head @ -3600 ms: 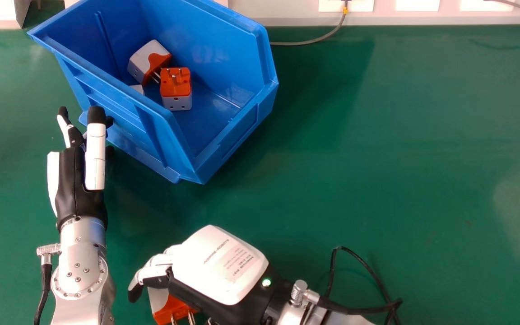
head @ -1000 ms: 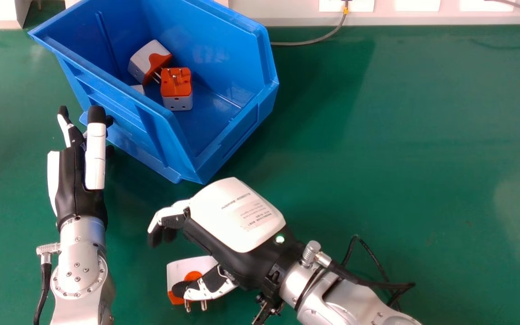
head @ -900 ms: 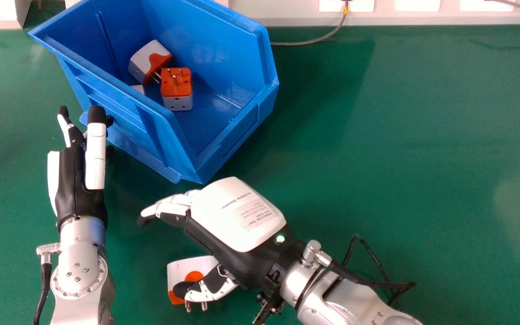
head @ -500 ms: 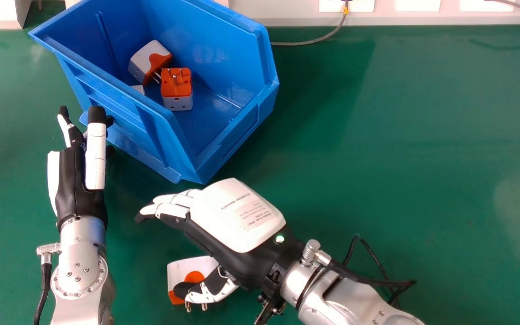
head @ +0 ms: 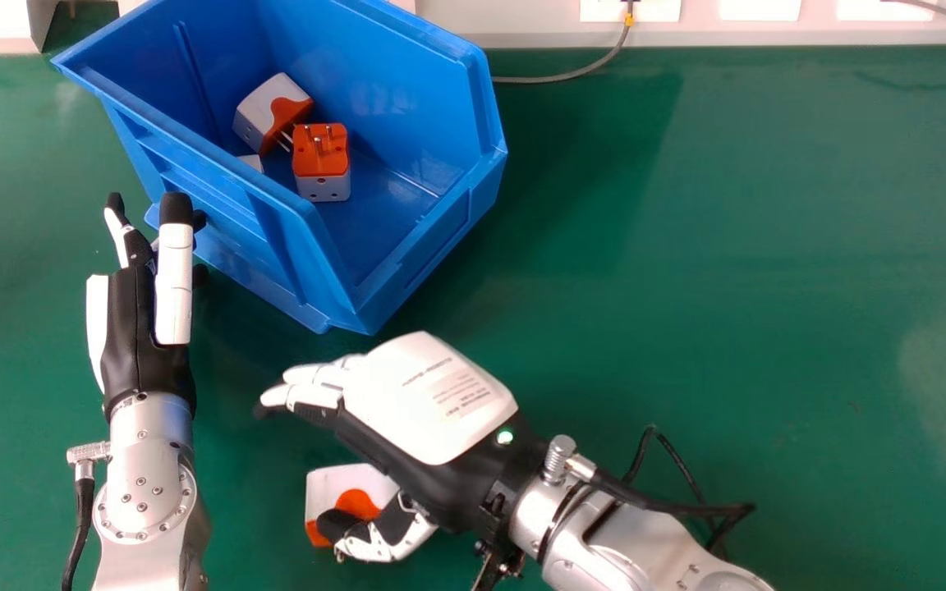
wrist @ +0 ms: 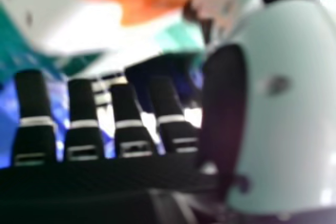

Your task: Pick all objects and put in blue box

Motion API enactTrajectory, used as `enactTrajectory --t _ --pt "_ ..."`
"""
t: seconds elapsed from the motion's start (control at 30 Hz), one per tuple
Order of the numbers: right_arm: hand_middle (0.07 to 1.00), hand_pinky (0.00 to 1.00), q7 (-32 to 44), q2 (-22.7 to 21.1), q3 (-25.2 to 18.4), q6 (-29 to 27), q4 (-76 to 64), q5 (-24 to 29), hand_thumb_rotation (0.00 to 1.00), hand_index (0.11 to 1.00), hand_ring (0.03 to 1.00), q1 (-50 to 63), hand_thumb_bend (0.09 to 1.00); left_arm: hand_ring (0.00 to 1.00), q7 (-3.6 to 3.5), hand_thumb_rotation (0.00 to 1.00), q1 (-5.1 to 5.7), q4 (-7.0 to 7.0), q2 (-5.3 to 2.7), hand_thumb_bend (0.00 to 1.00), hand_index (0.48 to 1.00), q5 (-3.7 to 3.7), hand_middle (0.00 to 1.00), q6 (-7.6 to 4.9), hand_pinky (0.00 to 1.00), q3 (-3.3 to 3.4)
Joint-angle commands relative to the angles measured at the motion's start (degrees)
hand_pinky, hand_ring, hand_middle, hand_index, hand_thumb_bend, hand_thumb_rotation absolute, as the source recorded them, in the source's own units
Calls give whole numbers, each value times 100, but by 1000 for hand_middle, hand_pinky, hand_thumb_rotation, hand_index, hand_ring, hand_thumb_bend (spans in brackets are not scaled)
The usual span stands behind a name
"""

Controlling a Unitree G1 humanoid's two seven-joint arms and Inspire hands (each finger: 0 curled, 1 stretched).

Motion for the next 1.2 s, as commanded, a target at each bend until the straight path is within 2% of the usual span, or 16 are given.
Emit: enactTrajectory --t 0.0,0.23,0.43,1.17 --pt "848 635 558 -100 59 383 -196 -241 185 814 799 -52 838 899 7 1000 -135 -89 -9 1000 939 10 857 -5 849 -25" --pt "877 707 1406 -93 155 872 -554 -431 201 843 817 -31 866 898 29 1000 -129 -129 -23 1000 939 13 858 31 848 -26" --pt "890 734 1409 -117 163 894 -606 -457 210 857 820 11 882 898 29 1000 -118 -158 -18 999 939 13 858 47 848 -27" --pt "882 710 1310 -89 183 810 -774 -330 202 849 805 146 898 898 8 1000 -115 -146 -3 993 938 18 858 23 848 -34"
